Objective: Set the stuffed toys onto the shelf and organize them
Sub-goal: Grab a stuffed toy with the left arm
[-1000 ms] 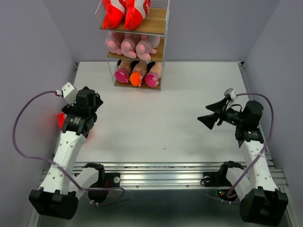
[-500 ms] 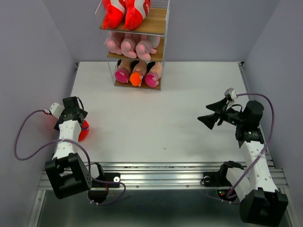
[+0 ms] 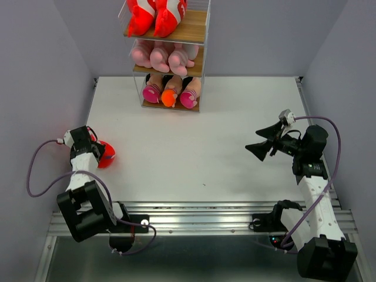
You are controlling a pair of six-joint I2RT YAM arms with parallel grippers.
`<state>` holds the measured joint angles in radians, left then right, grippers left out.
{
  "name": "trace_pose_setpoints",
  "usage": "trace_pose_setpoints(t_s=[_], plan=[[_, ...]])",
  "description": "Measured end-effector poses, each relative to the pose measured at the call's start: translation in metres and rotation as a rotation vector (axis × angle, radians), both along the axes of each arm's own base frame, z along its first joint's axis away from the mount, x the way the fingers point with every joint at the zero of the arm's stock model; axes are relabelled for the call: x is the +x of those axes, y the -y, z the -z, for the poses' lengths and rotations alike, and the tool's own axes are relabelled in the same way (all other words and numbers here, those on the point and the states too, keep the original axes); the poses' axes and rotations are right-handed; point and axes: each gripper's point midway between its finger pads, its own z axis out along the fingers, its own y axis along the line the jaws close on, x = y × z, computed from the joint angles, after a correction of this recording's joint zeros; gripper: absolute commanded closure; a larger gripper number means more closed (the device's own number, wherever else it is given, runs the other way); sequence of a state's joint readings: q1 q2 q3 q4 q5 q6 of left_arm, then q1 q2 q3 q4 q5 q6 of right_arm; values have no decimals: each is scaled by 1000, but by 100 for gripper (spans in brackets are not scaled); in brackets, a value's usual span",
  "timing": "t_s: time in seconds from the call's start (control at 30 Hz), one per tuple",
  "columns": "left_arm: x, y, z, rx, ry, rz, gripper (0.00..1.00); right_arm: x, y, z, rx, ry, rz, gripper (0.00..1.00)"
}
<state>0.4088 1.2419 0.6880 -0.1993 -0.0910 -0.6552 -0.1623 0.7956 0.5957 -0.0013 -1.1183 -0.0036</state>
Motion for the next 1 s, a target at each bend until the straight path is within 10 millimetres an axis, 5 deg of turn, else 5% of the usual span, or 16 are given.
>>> trace_pose_setpoints(t_s=[0.2, 0.5, 0.63, 0.73, 1.0], plan=[[3, 56, -12, -135, 159, 217, 100, -1, 0, -2, -2, 10, 0, 0], [-23, 193, -63, -303, 424, 671, 100, -1, 0, -1, -5, 11, -1, 0], [-53, 256, -93, -390, 566, 905, 100, -3, -1, -1, -12, 14, -13, 0], [-78, 287, -97, -469, 604, 1023, 100, -7, -3, -3, -19, 22, -38, 0], [-162, 373, -58, -621, 421, 1408, 100, -18, -11, 0, -30, 5, -177, 0]])
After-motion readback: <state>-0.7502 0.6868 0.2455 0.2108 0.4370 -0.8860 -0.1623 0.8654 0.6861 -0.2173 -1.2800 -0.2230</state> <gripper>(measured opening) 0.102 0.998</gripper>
